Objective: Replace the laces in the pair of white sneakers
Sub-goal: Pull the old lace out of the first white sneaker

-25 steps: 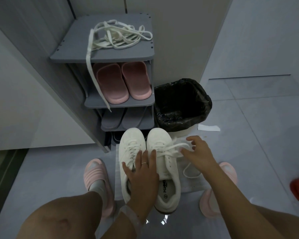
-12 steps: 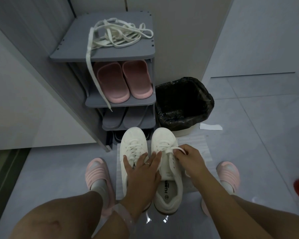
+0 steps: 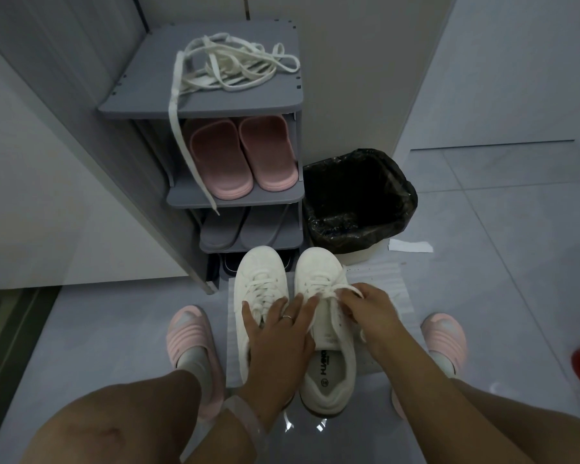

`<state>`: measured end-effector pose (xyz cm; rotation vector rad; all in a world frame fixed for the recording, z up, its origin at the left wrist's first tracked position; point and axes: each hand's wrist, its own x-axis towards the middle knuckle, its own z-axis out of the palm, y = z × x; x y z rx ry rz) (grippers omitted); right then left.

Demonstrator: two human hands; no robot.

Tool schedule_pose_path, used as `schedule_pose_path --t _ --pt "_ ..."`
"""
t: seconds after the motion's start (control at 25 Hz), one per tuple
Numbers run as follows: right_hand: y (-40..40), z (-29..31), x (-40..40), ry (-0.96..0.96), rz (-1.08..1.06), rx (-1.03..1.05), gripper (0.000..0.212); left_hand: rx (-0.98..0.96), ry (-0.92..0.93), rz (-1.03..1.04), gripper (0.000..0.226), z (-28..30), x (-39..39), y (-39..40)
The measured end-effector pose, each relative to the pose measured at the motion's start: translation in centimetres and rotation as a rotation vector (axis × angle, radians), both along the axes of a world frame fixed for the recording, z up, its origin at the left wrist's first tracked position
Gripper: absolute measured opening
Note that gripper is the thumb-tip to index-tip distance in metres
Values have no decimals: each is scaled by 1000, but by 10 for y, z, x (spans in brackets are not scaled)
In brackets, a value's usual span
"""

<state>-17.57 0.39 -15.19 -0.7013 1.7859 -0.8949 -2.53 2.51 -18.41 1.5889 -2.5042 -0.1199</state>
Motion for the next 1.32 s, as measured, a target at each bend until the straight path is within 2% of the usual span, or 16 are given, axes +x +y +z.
schedule_pose_path --t 0.12,0.2,0.24,0.32,0.44,0.48,0.6,0.72,0.84,1.04,1.12,1.16,1.2,1.24,1.28,1.32 --pt "-11 27 -21 -123 -409 -294 16 25 -14 6 53 0 -2 1" --pt "-22 43 -39 -154 -505 -462 18 50 -21 10 54 0 -3 1" --pt "-25 44 -42 -169 -490 -459 15 55 -19 14 54 0 -2 0" --pt "-20 29 -36 -94 -390 -266 7 47 -11 26 55 -2 -1 1" --pt "0 -3 -15 280 -117 9 18 20 13 34 54 -3 -2 2" --pt "3 -8 -10 347 -41 26 20 16 15 34 54 -2 -2 1" --pt "2 -5 -2 342 94 6 24 6 18 32 53 -2 -1 0" --pt "-3 -3 -2 459 216 -2 20 -6 35 34 54 -4 -1 1" --pt "-2 -5 1 432 172 -26 18 3 22 33 54 -4 -1 0" --pt "-15 22 -19 284 -403 -372 19 12 14 52 53 -4 -1 1" --pt "-23 31 -33 173 -503 -419 17 22 -3 60 53 -3 0 0" --pt "-24 30 -35 106 -486 -388 7 27 -11 62 54 -3 0 0" --pt "-21 26 -33 116 -447 -317 9 28 -15 63 54 -3 0 0" --pt "-17 19 -29 181 -386 -232 22 28 -16 68 55 -3 -1 0" --pt "-12 10 -24 292 -291 -165 23 29 -18 80 57 -3 -1 -1" --pt "-6 6 -17 407 -159 -99 15 27 -22 95 58 -2 -2 -1"
